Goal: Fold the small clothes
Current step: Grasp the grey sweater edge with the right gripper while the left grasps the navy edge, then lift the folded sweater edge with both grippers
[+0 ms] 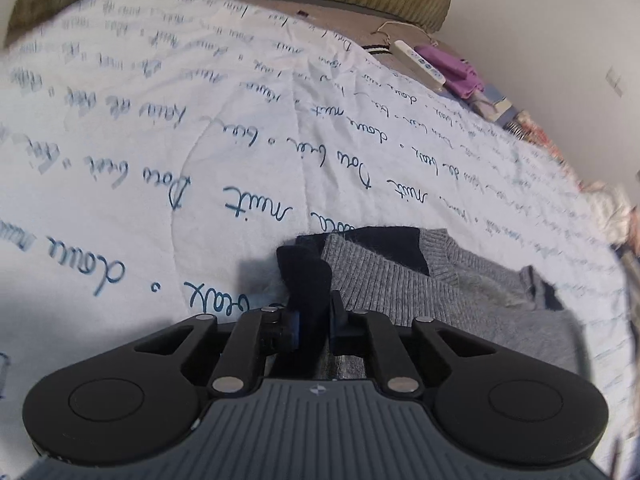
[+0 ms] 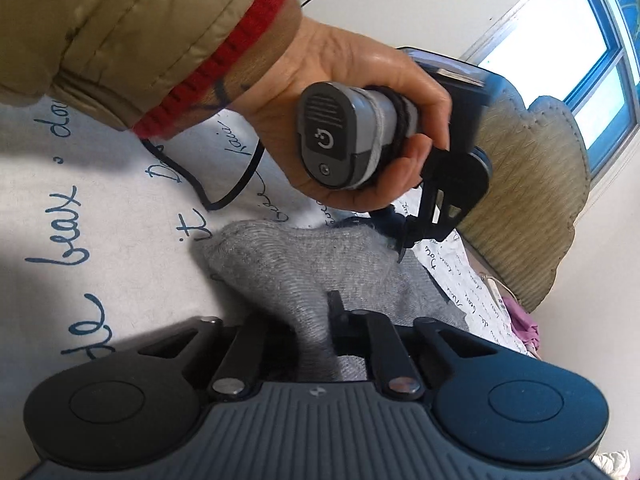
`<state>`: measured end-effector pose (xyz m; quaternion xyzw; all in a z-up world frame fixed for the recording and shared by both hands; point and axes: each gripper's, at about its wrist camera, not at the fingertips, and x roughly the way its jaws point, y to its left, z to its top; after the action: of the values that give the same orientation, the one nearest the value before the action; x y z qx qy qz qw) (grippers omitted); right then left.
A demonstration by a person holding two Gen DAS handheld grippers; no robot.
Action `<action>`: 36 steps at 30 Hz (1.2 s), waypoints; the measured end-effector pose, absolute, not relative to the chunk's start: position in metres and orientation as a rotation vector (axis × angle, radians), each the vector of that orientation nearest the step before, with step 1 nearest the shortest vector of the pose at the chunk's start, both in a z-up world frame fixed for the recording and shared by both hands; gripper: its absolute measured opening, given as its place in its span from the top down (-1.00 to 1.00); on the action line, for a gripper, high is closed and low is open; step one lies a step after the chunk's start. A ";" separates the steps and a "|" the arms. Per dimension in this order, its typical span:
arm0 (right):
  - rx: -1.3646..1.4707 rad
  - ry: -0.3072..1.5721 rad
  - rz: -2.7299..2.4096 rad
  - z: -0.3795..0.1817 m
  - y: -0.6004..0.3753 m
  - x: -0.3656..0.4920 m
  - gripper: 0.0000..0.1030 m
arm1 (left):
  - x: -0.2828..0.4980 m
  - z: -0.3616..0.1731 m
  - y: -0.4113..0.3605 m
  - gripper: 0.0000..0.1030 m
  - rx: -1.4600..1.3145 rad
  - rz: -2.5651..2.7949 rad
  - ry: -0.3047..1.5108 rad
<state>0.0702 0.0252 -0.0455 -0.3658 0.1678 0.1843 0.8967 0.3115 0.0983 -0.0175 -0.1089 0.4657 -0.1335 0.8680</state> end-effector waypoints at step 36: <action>-0.046 0.276 0.284 0.031 -0.173 0.034 0.89 | 0.222 0.108 -0.096 0.80 0.220 -0.170 0.715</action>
<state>0.0341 -0.1729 0.0315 -0.0228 0.1371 0.1411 0.9802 0.2224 -0.0959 0.1077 0.1072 0.3490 -0.0830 0.9273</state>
